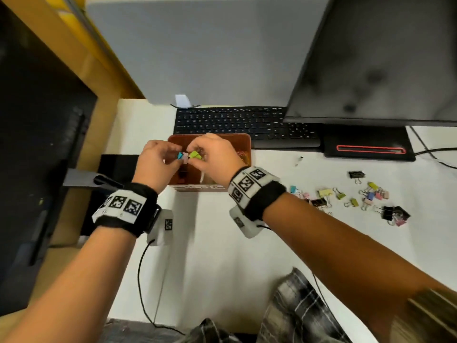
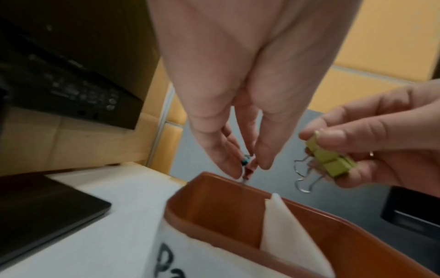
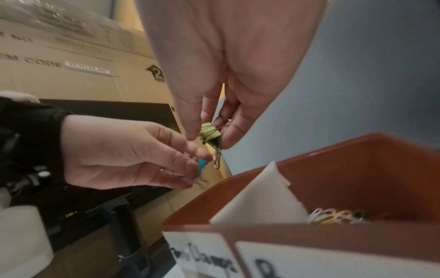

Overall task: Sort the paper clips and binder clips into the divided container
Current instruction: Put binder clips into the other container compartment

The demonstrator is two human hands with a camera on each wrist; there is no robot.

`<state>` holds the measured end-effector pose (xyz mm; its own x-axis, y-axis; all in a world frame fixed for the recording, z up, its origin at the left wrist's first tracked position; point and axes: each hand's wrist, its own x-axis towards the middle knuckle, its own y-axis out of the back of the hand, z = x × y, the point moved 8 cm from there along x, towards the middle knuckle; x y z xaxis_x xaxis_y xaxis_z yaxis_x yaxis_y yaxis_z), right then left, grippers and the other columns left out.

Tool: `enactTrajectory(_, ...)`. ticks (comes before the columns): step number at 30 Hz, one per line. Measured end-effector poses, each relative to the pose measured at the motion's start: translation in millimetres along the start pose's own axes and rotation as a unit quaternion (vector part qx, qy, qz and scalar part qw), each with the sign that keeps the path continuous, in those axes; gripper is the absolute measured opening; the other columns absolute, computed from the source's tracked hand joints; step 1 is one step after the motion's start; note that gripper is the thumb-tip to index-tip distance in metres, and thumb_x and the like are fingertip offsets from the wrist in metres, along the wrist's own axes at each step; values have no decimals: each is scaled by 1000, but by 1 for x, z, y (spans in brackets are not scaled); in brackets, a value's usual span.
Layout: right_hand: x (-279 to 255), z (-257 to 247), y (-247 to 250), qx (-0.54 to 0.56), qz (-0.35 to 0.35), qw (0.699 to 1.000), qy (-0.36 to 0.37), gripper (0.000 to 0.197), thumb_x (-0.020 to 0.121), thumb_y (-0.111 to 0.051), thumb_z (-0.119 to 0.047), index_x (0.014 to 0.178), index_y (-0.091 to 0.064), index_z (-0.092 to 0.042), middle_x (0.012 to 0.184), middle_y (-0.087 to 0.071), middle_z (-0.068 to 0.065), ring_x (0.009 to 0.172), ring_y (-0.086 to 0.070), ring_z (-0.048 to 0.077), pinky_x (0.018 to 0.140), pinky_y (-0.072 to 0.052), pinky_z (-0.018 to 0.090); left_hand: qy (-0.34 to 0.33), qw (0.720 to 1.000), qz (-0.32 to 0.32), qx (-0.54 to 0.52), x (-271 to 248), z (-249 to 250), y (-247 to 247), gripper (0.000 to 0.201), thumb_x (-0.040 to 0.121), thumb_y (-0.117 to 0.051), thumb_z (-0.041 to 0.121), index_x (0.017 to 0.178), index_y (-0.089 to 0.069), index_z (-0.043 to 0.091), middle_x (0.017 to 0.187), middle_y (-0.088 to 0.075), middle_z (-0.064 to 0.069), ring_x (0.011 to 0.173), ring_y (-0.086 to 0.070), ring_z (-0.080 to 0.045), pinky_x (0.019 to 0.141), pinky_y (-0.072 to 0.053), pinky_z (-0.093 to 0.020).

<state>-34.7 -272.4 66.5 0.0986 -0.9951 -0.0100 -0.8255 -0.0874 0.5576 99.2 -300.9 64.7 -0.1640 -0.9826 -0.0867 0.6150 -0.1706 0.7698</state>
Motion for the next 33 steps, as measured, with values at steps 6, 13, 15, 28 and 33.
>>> enactTrajectory(6,-15,11,4,-19,2,999,-27,35,86,-61,-34,118,-56,-20,119,-54,0,99,-55,13,93,-48,34,-24,999,7,-40,-7,9,2,35,85,-56,-1,116,-60,14,121,-53,-6,97,-62,-16,88,-45,-17)
enactTrajectory(13,-133,137,92,-149,49,972,-177,47,75,-73,-34,118,-56,-25,120,-52,1,110,-47,19,100,-42,39,-170,966,-151,-124,-64,94,-88,24,81,-66,7,102,-64,17,106,-55,-1,86,-60,-10,79,-54,-23)
enactTrajectory(15,-168,170,113,-181,16,952,-246,57,73,-75,-34,124,-51,-27,130,-46,3,118,-42,24,103,-39,40,-170,956,-215,-109,-76,108,-130,26,81,-67,13,106,-62,19,111,-50,1,93,-56,-10,84,-52,-24)
enactTrajectory(28,-185,227,113,-217,-78,927,-296,68,71,-76,-29,132,-46,-27,140,-30,5,120,-43,30,100,-41,38,-73,958,-278,17,-72,119,-285,52,75,-75,27,123,-57,19,116,-43,-2,108,-48,-23,99,-42,-32)
enactTrajectory(33,-179,230,119,-170,-51,937,-300,57,67,-80,-25,117,-53,-22,120,-34,4,91,-45,18,79,-39,23,-58,960,-268,-53,-68,117,-281,22,77,-73,15,98,-70,10,99,-49,-3,90,-56,-17,88,-47,-22)
